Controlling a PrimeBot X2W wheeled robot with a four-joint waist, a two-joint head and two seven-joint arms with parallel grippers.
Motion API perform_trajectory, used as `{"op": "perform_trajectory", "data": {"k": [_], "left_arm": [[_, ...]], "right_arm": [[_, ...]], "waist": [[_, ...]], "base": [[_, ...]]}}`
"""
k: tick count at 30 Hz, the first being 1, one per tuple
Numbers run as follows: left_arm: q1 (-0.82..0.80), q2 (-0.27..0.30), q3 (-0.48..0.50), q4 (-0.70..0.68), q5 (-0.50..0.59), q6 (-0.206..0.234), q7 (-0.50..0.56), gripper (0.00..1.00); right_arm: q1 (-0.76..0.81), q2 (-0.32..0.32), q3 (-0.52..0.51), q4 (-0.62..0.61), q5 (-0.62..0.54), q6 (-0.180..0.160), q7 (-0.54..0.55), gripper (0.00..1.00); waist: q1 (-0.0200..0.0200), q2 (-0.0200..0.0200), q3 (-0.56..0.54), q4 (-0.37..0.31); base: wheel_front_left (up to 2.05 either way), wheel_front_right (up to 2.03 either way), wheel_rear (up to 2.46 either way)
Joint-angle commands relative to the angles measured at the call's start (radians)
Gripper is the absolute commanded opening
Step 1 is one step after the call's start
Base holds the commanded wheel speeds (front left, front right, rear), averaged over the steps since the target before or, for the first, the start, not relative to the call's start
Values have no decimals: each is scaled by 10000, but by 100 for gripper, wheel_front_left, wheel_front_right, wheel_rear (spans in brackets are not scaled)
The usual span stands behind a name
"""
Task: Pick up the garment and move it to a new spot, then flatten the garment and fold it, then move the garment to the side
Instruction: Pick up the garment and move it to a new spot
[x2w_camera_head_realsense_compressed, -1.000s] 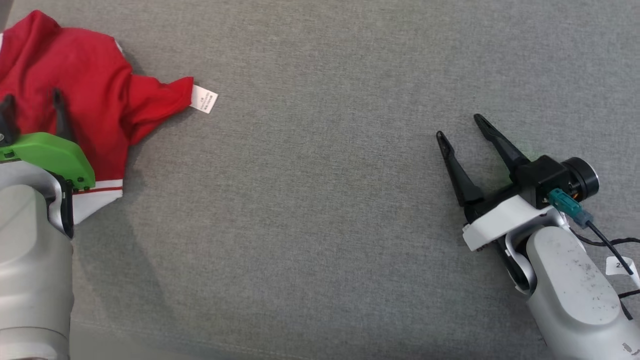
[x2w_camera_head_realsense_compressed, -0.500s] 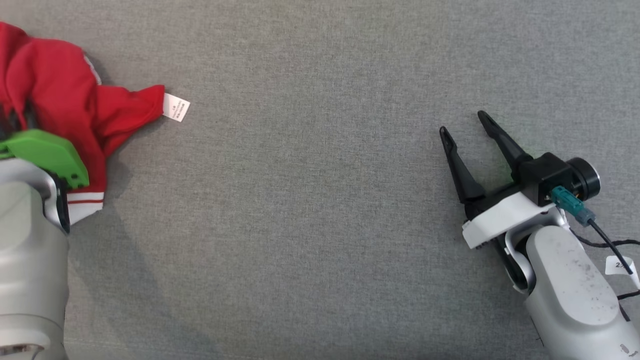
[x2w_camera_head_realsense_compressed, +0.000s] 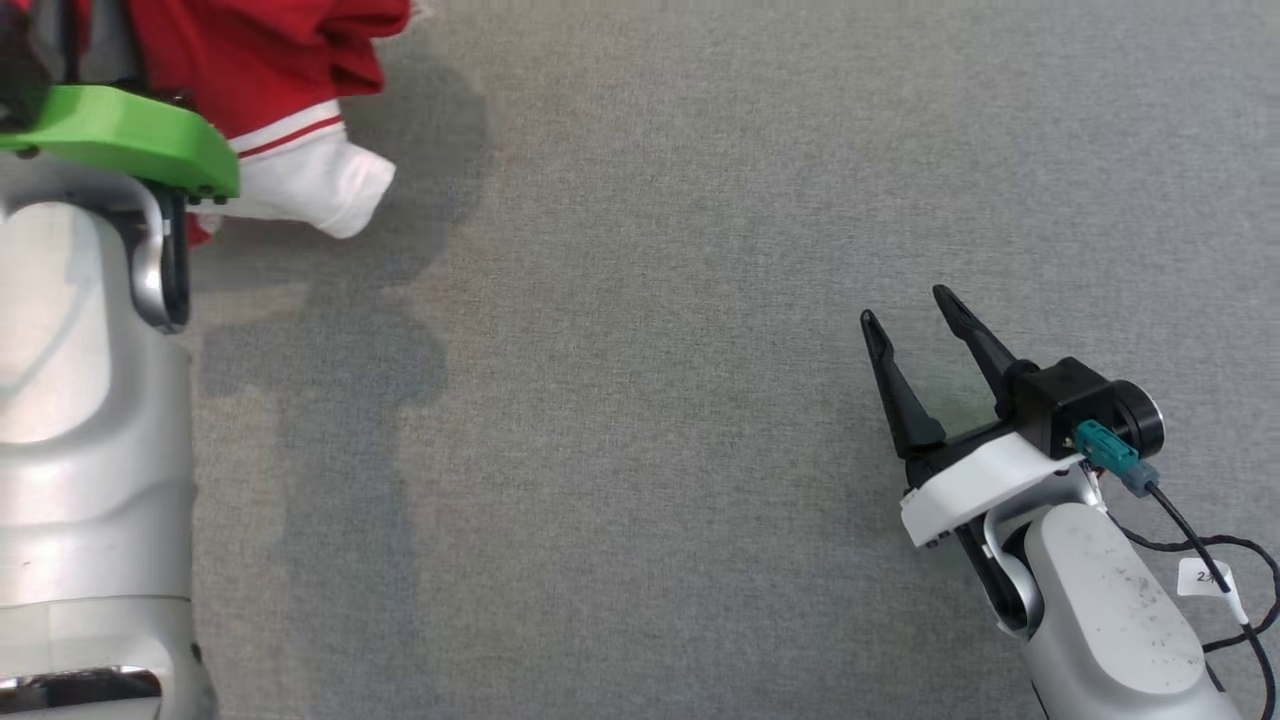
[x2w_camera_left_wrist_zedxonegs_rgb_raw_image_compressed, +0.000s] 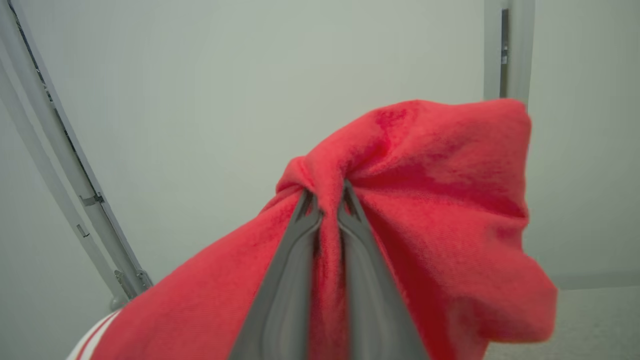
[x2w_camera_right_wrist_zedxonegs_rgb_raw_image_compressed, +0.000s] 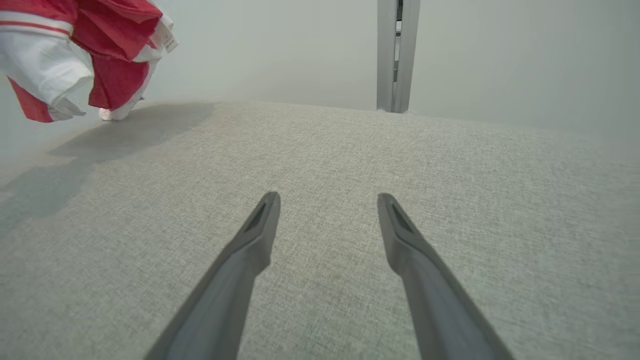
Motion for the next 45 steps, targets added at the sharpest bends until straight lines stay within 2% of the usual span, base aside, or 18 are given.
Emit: {"op": "perform_trajectory", "data": {"k": [1, 6, 11, 19, 23, 24, 25, 26, 32, 37, 45], "left_arm": [[180, -187, -160, -251, -64, -83, -34, 0], [407, -814, -881, -1111, -381, -199, -35, 0], [572, -1298, -2045, -1627, -1046, -234, -36, 0], [1074, -1453, -4246, -2178, -2666, -235, -36, 0], [1644, -1434, -5666, -2063, -3386, 106, -33, 0], [1739, -1438, -5859, -1988, -3434, 173, -33, 20], [1855, -1434, -6047, -1862, -3451, 271, -35, 70], [1960, -1432, -6185, -1737, -3451, 350, -33, 100], [2914, -1435, -6013, -1305, -3143, 764, -23, 100], [4004, -1439, -4820, -1680, -2689, 1003, -21, 100], [6234, -1442, -2544, -2699, -1977, 1064, -17, 100]], "right_arm": [[181, 55, -19, 22, 100, -13, -2, 100], [312, 212, -15, 34, 106, -13, -1, 100], [372, 328, -41, 35, 137, -13, -2, 100], [481, 417, 6, 113, 209, -13, -2, 100], [598, 458, -21, 133, 245, -13, -2, 100], [622, 462, -22, 140, 246, -13, -2, 100], [663, 463, -29, 156, 244, -13, -2, 100], [696, 465, -34, 171, 242, -13, -2, 100], [855, 472, -105, 218, 194, -13, -2, 100], [1074, 469, -309, 169, 164, -14, -2, 100], [1684, 469, -691, 143, 87, -14, -2, 100]], "waist": [[0, 0, -408, -436], [0, 0, -674, -1060], [0, 0, -775, -1792], [0, 0, -837, -2979], [0, 0, -920, -3402], [0, 0, -941, -3447], [0, 0, -974, -3498], [0, 0, -1004, -3526], [0, 0, -1297, -3548], [0, 0, -1669, -3362], [0, 0, -2387, -2858]], "base": [[0, 0, 0], [0, 0, 0], [0, 0, 0], [0, 0, 0], [0, 0, 0], [0, 0, 0], [0, 0, 0], [0, 0, 0], [0, 0, 0], [0, 0, 0], [0, 0, 0]]}}
